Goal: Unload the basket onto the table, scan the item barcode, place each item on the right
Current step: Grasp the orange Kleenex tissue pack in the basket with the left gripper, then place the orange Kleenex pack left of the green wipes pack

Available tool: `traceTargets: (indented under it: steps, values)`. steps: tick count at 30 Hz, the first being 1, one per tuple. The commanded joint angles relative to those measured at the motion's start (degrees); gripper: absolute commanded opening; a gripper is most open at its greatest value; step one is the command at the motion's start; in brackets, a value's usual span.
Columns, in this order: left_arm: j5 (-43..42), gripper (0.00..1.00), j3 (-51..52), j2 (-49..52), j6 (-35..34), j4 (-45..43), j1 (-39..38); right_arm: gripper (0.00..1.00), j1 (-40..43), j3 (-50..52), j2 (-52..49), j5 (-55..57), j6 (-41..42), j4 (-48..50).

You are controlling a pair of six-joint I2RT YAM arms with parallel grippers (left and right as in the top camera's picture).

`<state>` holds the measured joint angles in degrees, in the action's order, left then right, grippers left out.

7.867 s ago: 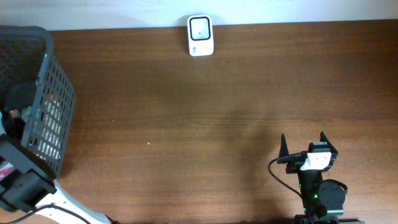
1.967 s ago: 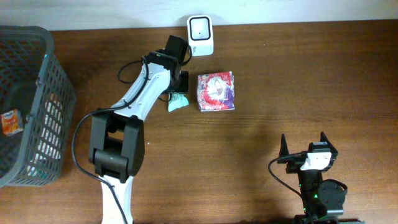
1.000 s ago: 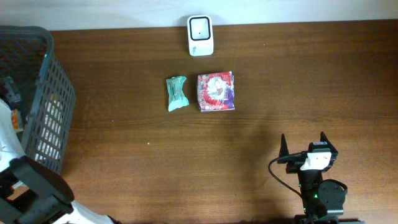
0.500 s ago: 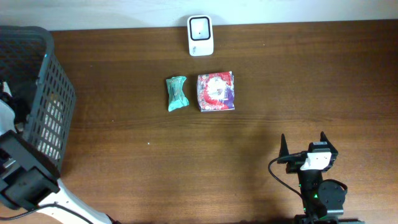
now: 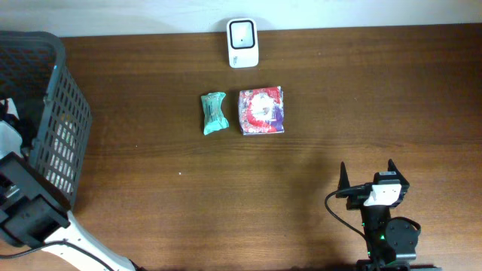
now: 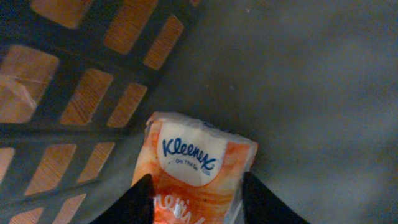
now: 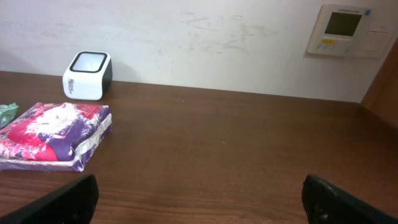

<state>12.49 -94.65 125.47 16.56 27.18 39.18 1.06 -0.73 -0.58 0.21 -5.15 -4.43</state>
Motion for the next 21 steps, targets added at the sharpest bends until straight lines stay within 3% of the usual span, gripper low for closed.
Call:
traceTargets:
  steps: [1, 4, 5, 6, 8, 11, 13, 14, 16, 18, 21]
  values:
    - [0.74, 0.27, 0.35, 1.18, 0.02, -0.63, 0.26, 0.98, -0.35, 0.42, 0.37, 0.48, -0.42, -0.24]
    - [0.17, 0.34, 1.81, 1.18, 0.02, -0.59, 0.26, 0.98, -0.35, 0.42, 0.37, 0.48, -0.42, -0.26]
    - [0.2, 0.32, 2.25, 1.18, 0.0, -0.39, 0.26, 0.98, -0.35, 0.42, 0.37, 0.48, -0.42, -0.26]
    - [0.17, 0.05, 2.25, 1.18, -0.02, 0.11, 0.26, 0.98, -0.35, 0.42, 0.37, 0.48, -0.42, -0.26]
    - [0.39, 0.0, 2.25, 0.07, -0.48, 3.52, 0.24, 0.98, -0.35, 0.42, 0.37, 0.48, -0.42, -0.24]
    - [-1.09, 0.0, 2.23, -9.6, -10.82, 4.59, -0.31, 0.99, -0.35, 0.42, 0.37, 0.48, -0.42, -0.24]
    - [-12.96, 0.0, 2.23, -20.98, -11.13, 2.97, -1.44, 0.98, -0.35, 0.42, 0.37, 0.48, -0.42, -0.24]
    - [-17.94, 0.0, 2.23, -25.88, -14.43, 0.9, -1.95, 0.98, -0.35, 0.42, 0.37, 0.48, -0.42, -0.24]
    - [-26.1, 0.0, 2.23, -36.24, -27.8, -4.28, -3.78, 0.98, -0.35, 0.42, 0.37, 0.48, -0.42, -0.24]
    - [-31.98, 0.0, 2.23, -43.56, -38.51, -6.99, -8.07, 0.98, -0.35, 0.42, 0.37, 0.48, -0.42, -0.24]
    - [-35.63, 0.0, 2.27, -45.59, -40.13, -4.02, -21.77, 0.98, -0.35, 0.42, 0.37, 0.48, -0.42, -0.24]
